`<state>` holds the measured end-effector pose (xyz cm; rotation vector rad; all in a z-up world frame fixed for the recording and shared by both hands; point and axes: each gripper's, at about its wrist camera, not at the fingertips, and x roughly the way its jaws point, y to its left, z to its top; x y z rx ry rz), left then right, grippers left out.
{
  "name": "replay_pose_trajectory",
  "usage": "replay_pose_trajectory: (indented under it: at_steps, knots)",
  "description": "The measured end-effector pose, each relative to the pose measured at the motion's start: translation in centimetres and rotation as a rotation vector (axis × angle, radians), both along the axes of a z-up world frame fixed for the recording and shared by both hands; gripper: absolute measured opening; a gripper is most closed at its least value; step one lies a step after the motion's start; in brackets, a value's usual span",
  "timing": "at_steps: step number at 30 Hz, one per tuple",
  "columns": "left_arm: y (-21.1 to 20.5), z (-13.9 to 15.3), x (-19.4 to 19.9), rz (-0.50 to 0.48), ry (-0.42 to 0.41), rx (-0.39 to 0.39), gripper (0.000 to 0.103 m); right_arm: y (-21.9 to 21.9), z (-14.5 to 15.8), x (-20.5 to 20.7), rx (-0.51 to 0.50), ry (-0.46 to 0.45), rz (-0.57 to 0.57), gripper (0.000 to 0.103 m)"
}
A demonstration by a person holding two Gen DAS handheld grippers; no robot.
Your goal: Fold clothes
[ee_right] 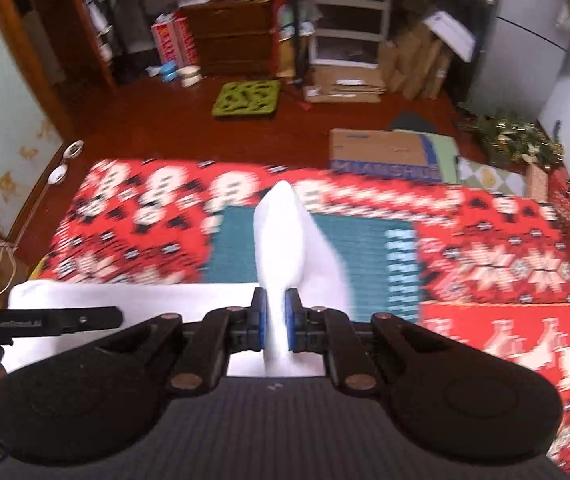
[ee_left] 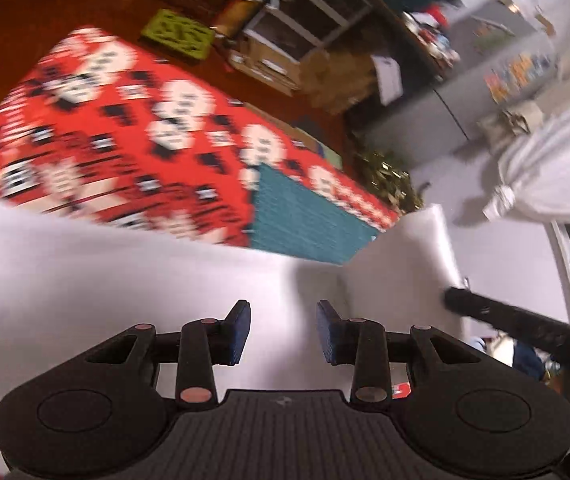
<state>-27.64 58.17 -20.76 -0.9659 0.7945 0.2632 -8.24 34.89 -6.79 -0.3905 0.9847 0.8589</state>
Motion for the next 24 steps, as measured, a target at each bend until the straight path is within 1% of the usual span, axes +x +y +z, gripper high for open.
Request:
replay_pose_trajectory:
  at_steps: [2,4,5,6,9,10,13,16,19,22,24]
  knots:
    - [1.0,-0.7,-2.0,0.04,0.012,-0.015,0.035,2.9,-1.3,-3.2,-0.011,0.008,0.034,0.011]
    - [1.9,-1.4,-3.8,0.079,0.023,-0.033,0.036,5.1,-3.3,-6.1,-0.023,0.014,0.085,0.017]
    - [2.2,-1.8,-4.4,0.096,0.027,-0.047,0.036,6.3,-4.3,-7.5,-0.029,0.017,0.111,0.023]
    - [2.5,-2.2,-4.8,0.109,0.03,-0.06,0.036,7.4,-5.3,-9.0,-0.034,0.02,0.137,0.025]
    - [3.0,-3.2,-4.7,0.108,0.025,-0.093,0.037,8.1,-6.6,-10.9,-0.028,0.046,0.167,0.025]
    - [3.0,-3.5,-4.3,0.099,0.022,-0.104,0.039,7.9,-6.7,-11.1,-0.028,0.057,0.162,0.025]
    - [2.6,-4.3,-1.9,0.058,0.011,-0.115,0.044,5.9,-7.5,-9.5,-0.059,0.101,0.094,0.026]
    - [1.6,-5.2,1.5,0.013,0.012,-0.082,0.049,2.5,-8.2,-6.7,-0.081,0.153,-0.011,0.026]
    - [0.9,-6.4,4.7,-0.005,0.056,-0.031,0.049,-1.0,-8.6,-4.1,-0.077,0.169,-0.078,0.026]
    - [1.0,-7.9,6.8,-0.002,0.099,-0.029,0.049,-3.0,-9.6,-1.1,-0.094,0.189,-0.105,0.026]
    - [1.1,-8.7,7.8,0.009,0.121,-0.036,0.047,-4.2,-10.1,0.7,-0.097,0.201,-0.119,0.026]
